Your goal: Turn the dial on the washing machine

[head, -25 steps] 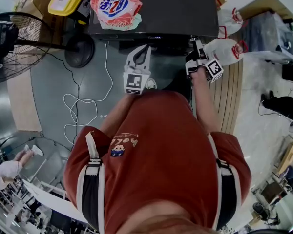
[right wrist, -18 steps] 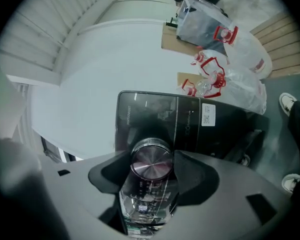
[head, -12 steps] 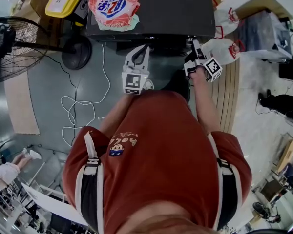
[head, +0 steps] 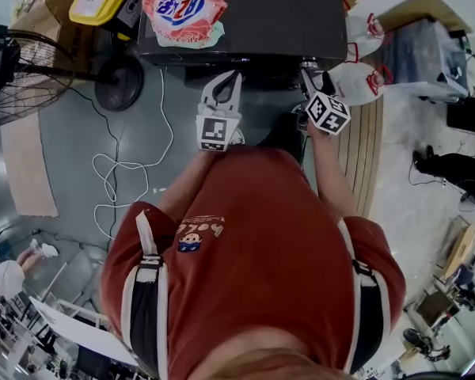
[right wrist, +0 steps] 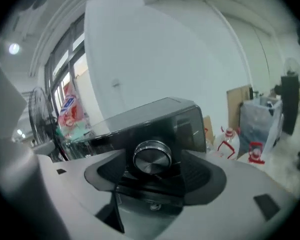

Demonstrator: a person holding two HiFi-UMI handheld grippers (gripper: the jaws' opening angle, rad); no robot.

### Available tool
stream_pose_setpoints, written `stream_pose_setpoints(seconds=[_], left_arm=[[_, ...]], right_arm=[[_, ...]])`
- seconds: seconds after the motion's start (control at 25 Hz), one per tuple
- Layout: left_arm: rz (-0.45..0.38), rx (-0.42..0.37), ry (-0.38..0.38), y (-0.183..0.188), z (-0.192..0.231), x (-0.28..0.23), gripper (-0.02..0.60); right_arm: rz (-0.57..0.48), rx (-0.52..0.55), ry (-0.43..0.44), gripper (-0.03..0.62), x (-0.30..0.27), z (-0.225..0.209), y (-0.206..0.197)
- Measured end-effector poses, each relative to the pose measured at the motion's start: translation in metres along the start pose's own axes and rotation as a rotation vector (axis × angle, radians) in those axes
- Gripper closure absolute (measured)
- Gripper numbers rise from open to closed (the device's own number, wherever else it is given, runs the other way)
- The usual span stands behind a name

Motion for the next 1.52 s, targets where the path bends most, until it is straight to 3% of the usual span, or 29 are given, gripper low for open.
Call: stream_pose_setpoints(seconds=[0.32, 0.64, 0.96, 1.36, 1.52], left_arm=[[0.002, -0.002, 0.020, -0.001, 0.008, 0.005, 0.572], [0.017, -0.023, 0.022, -0.003, 0.015, 0.005, 0.572], [0.021, -0.031, 0.036, -0.005, 0.024, 0.010, 0.572], [0.020, -0.037, 0.036, -0.009, 0.028, 0.017, 0.572], [0.020, -0.038, 0.038, -0.008, 0.028, 0.018, 0.572]], right_arm=[[0.179, 0.362, -0.140, 0.263, -0.011, 0.017, -0.002], [0.256, 0.517, -0.232, 0.296, -0.024, 0.018, -0.004], [0.251, 0.491, -0.265, 0.317, -0.027, 0.019, -0.003], [0.231, 0.483, -0.256, 0.318, -0.028, 0.017, -0.006], [0.218, 0.431, -0.232, 0.318, -0.028, 0.015, -0.005]])
Point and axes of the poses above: the fingertips, and each gripper's own axes: x backward along the fingers, z to its left, y out of its top, the point moved 4 cm from there along x, backward along the fingers, and after that the axes turned 10 degrees about y, right-handed, at the moved point
